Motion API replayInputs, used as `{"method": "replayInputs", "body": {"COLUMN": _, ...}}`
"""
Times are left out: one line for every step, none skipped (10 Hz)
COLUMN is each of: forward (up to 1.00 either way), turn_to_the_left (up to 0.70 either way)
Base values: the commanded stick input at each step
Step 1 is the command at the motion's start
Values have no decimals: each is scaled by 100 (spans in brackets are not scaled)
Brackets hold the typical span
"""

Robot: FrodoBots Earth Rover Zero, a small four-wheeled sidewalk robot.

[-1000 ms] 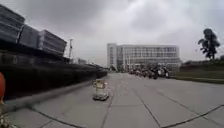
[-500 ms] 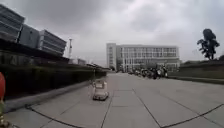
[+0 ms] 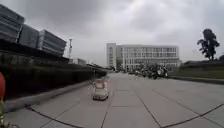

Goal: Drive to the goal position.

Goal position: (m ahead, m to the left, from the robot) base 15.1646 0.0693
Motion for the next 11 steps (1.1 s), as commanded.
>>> {"method": "replayInputs", "body": {"forward": 70, "turn_to_the_left": 0}}
{"method": "replayInputs", "body": {"forward": 70, "turn_to_the_left": 0}}
{"method": "replayInputs", "body": {"forward": 70, "turn_to_the_left": 0}}
{"method": "replayInputs", "body": {"forward": 70, "turn_to_the_left": 0}}
{"method": "replayInputs", "body": {"forward": 70, "turn_to_the_left": 0}}
{"method": "replayInputs", "body": {"forward": 70, "turn_to_the_left": 0}}
{"method": "replayInputs", "body": {"forward": 70, "turn_to_the_left": 0}}
{"method": "replayInputs", "body": {"forward": 70, "turn_to_the_left": 0}}
{"method": "replayInputs", "body": {"forward": 70, "turn_to_the_left": 0}}
{"method": "replayInputs", "body": {"forward": 70, "turn_to_the_left": 0}}
{"method": "replayInputs", "body": {"forward": 70, "turn_to_the_left": 0}}
